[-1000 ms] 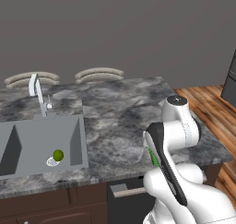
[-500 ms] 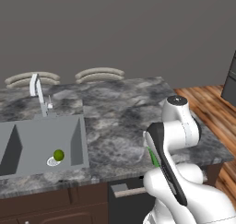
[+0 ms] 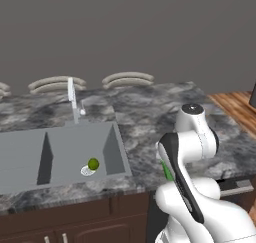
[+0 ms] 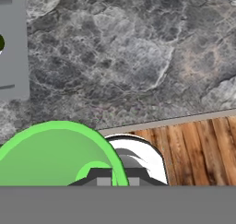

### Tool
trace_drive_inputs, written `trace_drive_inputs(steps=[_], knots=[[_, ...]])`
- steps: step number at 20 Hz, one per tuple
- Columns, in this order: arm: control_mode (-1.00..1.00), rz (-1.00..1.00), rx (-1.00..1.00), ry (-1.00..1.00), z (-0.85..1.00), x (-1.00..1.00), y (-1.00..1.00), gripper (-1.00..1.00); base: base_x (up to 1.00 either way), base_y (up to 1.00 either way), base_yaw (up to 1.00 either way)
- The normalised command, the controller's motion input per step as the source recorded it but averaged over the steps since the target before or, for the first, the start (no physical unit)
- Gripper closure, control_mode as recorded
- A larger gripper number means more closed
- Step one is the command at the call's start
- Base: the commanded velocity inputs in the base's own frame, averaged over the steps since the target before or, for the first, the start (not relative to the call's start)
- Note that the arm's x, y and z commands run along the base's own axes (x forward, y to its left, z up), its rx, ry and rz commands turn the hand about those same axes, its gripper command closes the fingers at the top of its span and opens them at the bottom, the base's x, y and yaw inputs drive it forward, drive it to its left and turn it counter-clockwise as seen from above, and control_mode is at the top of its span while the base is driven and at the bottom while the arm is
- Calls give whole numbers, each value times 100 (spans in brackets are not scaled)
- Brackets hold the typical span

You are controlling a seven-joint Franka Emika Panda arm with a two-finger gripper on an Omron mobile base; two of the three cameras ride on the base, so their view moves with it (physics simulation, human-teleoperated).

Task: Pick the cup and saucepan and place them in the sink. Then turn on the water.

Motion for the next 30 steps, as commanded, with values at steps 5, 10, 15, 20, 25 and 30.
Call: trace_drive_inputs(steps=[5,10,15,20,25,30], knots=[[100,0,0,0,0,0,0,100,-2,67,0],[100,0,0,0,0,0,0,100,0,72,0],[100,0,0,0,0,0,0,100,0,70,0],[100,0,0,0,0,0,0,100,0,64,0],[100,0,0,0,0,0,0,100,10,50,0],[100,0,0,0,0,0,0,100,28,7,0]])
